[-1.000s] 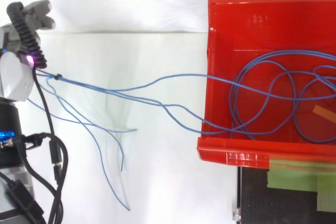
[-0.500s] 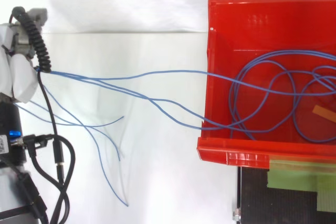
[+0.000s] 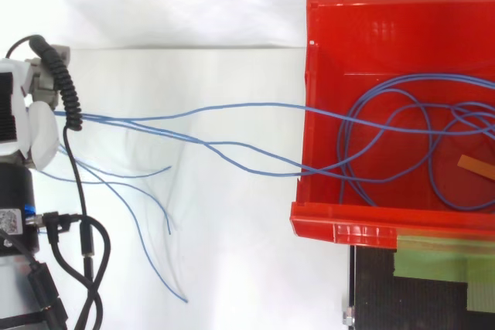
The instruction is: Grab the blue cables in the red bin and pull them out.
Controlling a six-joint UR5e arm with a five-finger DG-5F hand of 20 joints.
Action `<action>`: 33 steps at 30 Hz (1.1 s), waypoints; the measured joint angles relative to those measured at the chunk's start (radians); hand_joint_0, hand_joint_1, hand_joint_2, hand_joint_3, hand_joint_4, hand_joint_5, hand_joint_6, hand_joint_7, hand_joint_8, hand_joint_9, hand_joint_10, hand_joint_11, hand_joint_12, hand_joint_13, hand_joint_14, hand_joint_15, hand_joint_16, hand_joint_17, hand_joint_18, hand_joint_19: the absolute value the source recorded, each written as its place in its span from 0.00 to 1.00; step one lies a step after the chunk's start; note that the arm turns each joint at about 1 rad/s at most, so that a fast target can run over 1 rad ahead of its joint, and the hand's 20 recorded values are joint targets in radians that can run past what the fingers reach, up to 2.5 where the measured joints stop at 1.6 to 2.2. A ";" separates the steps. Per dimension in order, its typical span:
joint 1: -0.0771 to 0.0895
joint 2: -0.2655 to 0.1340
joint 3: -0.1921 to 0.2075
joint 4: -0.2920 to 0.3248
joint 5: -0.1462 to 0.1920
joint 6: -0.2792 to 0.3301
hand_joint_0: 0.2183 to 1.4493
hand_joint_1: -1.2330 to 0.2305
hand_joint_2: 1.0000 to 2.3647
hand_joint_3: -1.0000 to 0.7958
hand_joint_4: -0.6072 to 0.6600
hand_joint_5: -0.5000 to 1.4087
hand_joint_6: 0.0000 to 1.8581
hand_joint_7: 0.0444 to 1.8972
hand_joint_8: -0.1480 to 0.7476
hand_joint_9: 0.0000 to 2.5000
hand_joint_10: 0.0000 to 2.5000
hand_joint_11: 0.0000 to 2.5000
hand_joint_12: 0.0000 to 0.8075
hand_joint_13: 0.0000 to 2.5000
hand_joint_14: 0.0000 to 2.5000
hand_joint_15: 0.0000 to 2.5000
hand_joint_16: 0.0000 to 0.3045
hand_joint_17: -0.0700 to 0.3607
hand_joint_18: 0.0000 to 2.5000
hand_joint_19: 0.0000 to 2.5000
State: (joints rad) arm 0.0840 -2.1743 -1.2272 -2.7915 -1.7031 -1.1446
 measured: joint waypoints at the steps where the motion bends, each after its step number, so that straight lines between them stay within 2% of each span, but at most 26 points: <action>1: 0.000 0.000 0.000 -0.001 0.000 0.001 0.51 0.32 0.00 0.00 0.55 0.71 0.00 0.41 0.42 0.35 0.01 0.41 0.40 0.29 0.01 0.22 0.13 0.37 0.21 0.19; 8: 0.002 -0.001 0.000 -0.023 0.000 0.022 0.48 0.35 0.00 0.00 0.55 0.72 0.00 0.40 0.42 0.35 0.01 0.42 0.41 0.29 0.01 0.22 0.13 0.38 0.21 0.20; 16: 0.007 -0.001 0.000 -0.079 0.007 0.082 0.46 0.37 0.00 0.00 0.55 0.72 0.00 0.40 0.43 0.35 0.01 0.42 0.41 0.29 0.01 0.22 0.14 0.38 0.21 0.20; 22: 0.014 -0.001 0.000 -0.147 0.022 0.154 0.50 0.29 0.00 0.00 0.53 0.73 0.01 0.46 0.43 0.35 0.01 0.42 0.40 0.29 0.01 0.22 0.13 0.37 0.21 0.19; 25: 0.019 -0.001 0.000 -0.190 0.032 0.201 0.50 0.27 0.00 0.00 0.52 0.70 0.10 0.43 0.43 0.36 0.01 0.42 0.40 0.29 0.01 0.22 0.13 0.37 0.21 0.19; 30: 0.023 -0.001 0.000 -0.247 0.040 0.296 0.52 0.25 0.00 0.00 0.52 0.64 0.34 0.34 0.43 0.36 0.01 0.42 0.40 0.29 0.01 0.22 0.13 0.37 0.21 0.19; 33: 0.025 -0.001 0.000 -0.280 0.041 0.344 0.52 0.25 0.00 0.00 0.52 0.62 0.41 0.31 0.42 0.36 0.01 0.42 0.40 0.29 0.01 0.22 0.13 0.37 0.21 0.19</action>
State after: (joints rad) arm 0.1088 -2.1752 -1.2272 -3.0719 -1.6618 -0.8002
